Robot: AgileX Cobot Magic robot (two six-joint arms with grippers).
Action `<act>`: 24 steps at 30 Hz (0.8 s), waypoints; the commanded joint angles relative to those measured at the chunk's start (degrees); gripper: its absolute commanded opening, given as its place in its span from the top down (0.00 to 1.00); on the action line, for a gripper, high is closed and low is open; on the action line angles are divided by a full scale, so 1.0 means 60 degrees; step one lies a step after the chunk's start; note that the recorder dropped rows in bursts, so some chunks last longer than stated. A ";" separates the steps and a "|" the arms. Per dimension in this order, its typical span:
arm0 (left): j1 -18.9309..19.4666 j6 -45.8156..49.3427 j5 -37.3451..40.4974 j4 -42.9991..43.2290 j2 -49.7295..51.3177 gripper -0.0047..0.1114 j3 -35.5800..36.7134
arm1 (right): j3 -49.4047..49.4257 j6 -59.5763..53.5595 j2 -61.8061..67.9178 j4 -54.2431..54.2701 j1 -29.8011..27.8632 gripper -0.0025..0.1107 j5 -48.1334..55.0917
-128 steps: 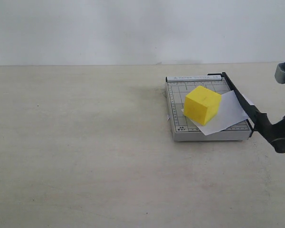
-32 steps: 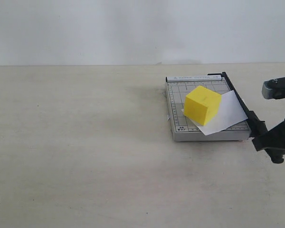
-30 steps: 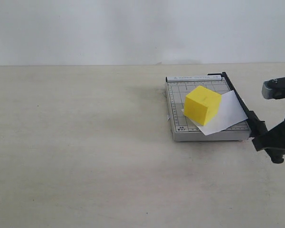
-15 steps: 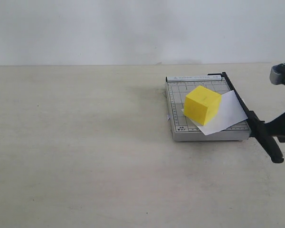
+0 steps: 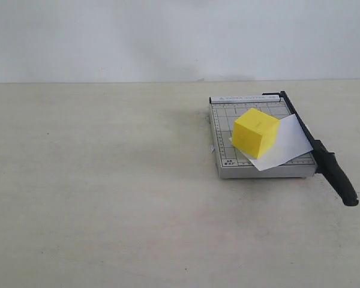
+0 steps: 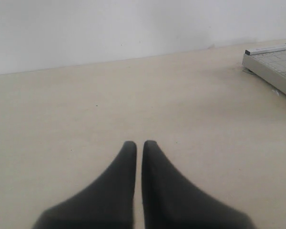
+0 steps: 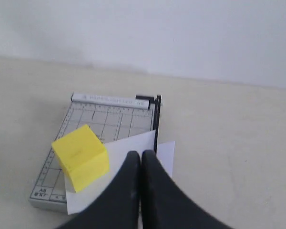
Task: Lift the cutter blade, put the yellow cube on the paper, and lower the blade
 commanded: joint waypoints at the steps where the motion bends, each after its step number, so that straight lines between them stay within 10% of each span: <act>1: 0.0018 0.0049 -0.0007 -0.0108 -0.0032 0.92 -0.0029 | 0.1004 -0.0346 -0.1929 0.0301 0.0003 0.98 -0.0213; 24: 0.0018 0.0049 -0.0007 -0.0108 -0.0032 0.92 -0.0029 | 0.3386 0.0545 -0.7268 0.0652 0.0003 0.98 0.0922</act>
